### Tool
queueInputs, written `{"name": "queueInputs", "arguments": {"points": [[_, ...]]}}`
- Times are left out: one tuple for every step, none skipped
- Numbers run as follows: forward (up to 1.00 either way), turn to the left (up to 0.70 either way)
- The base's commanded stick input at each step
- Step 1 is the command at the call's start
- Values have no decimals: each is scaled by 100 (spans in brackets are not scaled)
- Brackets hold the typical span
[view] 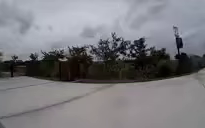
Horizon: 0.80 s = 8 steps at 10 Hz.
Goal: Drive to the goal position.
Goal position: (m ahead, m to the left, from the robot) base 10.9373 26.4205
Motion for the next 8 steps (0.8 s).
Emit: {"name": "queueInputs", "arguments": {"points": [[70, 35], [70, 35], [70, 35], [70, 35], [70, 35], [70, 35], [70, 35], [70, 35]]}}
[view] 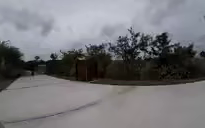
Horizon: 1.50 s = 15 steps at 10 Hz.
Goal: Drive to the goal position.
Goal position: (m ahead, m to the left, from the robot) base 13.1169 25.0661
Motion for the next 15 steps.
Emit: {"name": "queueInputs", "arguments": {"points": [[70, 35], [70, 35], [70, 35], [70, 35], [70, 35], [70, 35], [70, 35], [70, 35], [70, 35], [70, 35], [70, 35], [70, 35], [70, 35], [70, 35], [70, 35]]}}
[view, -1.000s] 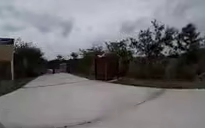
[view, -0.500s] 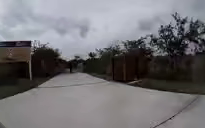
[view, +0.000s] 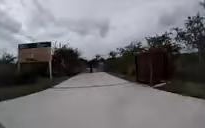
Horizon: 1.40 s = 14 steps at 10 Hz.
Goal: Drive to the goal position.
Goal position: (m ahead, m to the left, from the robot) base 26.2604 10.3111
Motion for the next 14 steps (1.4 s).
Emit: {"name": "queueInputs", "arguments": {"points": [[70, 35], [70, 35], [70, 12], [70, 2], [70, 0], [70, 0], [70, 0], [70, 0], [70, 0], [70, 0], [70, 12], [70, 29], [70, 35], [70, 32]]}}
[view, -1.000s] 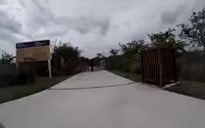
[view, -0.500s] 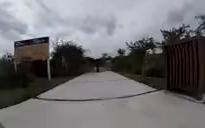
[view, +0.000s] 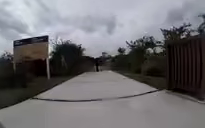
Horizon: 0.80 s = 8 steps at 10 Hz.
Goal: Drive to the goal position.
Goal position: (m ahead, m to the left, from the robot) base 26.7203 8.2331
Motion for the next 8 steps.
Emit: {"name": "queueInputs", "arguments": {"points": [[70, 0], [70, 0], [70, 0], [70, 0], [70, 0], [70, 0], [70, 0], [70, 0]]}}
